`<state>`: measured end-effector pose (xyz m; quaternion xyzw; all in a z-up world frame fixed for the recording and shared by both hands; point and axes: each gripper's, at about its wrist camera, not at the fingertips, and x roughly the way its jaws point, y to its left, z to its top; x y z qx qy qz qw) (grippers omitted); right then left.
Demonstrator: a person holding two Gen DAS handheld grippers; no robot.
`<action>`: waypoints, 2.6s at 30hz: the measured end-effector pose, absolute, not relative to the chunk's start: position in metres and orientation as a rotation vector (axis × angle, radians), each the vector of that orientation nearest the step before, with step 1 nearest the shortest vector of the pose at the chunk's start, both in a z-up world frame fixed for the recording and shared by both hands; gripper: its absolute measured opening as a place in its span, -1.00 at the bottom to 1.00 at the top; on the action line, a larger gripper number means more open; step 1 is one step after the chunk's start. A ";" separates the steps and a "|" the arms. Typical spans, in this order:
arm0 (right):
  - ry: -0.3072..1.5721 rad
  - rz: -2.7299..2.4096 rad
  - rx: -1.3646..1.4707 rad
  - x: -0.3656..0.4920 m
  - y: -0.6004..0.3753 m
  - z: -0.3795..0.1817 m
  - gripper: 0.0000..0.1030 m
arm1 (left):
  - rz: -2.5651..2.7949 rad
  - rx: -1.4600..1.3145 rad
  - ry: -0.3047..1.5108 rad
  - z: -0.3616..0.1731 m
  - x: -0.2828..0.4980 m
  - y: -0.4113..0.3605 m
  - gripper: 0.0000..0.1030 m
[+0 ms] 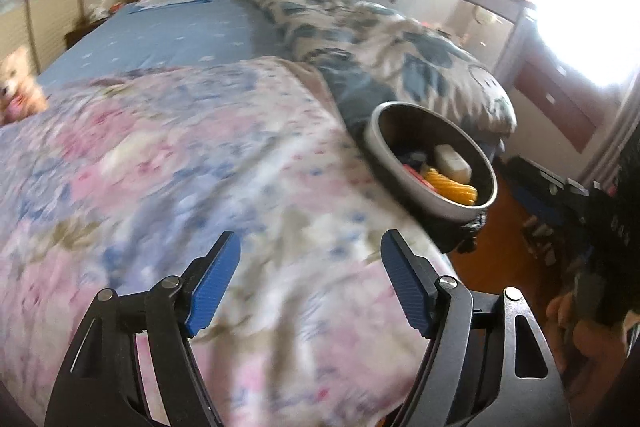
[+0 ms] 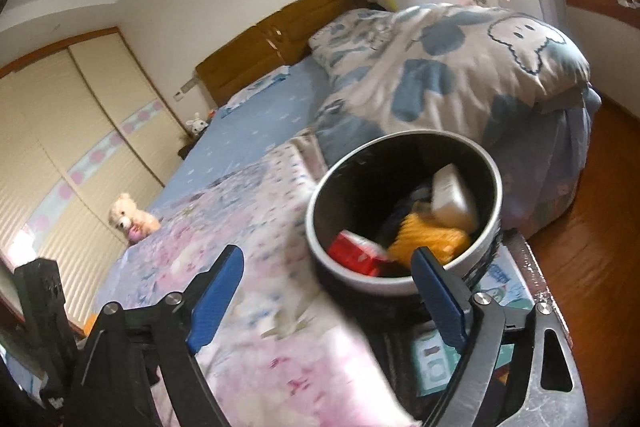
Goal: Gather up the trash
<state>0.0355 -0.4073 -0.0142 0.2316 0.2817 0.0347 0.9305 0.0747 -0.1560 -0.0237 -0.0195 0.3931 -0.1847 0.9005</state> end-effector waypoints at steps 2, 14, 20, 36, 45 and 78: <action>0.577 0.082 0.464 0.031 -0.395 -0.016 0.72 | -0.357 -0.060 0.805 -0.023 0.069 -0.143 0.45; 0.457 0.124 0.311 0.006 -0.344 0.022 0.87 | -0.173 -0.073 0.557 0.024 0.016 -0.078 0.98; 0.298 0.104 0.153 -0.013 -0.320 0.042 1.00 | -0.043 -0.042 0.451 0.029 -0.004 -0.064 1.00; 0.330 0.155 0.136 -0.005 -0.300 0.011 1.00 | 0.025 0.033 0.388 0.026 -0.023 -0.065 1.00; 0.325 0.158 0.139 -0.007 -0.302 0.010 1.00 | 0.027 0.040 0.367 0.025 -0.025 -0.067 1.00; 0.308 0.190 0.142 -0.013 -0.294 0.017 1.00 | 0.006 0.045 0.371 0.027 -0.028 -0.068 1.00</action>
